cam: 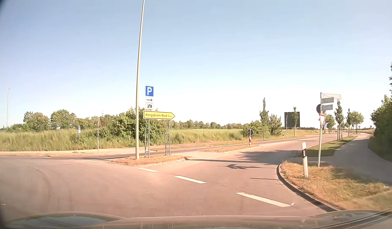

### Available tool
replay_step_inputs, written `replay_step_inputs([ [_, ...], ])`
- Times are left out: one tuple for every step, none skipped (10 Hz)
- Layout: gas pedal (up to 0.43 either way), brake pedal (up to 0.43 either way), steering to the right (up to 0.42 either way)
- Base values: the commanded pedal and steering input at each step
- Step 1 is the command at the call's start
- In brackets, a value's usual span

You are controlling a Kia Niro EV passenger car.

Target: Follow the waypoints while adhering to traffic rules and regulations

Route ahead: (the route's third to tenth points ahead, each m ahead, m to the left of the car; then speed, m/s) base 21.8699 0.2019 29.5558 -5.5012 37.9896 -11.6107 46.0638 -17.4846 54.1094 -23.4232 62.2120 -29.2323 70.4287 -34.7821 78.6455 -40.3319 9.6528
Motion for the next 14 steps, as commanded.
replay_step_inputs([
  [0.220,0.012,0.036],
  [0.220,0.012,0.059],
  [0.220,0.012,0.085],
  [0.220,0.012,0.109],
  [0.220,0.012,0.127],
  [0.220,0.012,0.136],
  [0.228,0.012,0.141],
  [0.228,0.012,0.143],
  [0.260,0.012,0.143],
  [0.260,0.012,0.143],
  [0.268,0.012,0.143],
  [0.268,0.012,0.142],
  [0.287,0.012,0.141],
  [0.311,0.012,0.138],
])
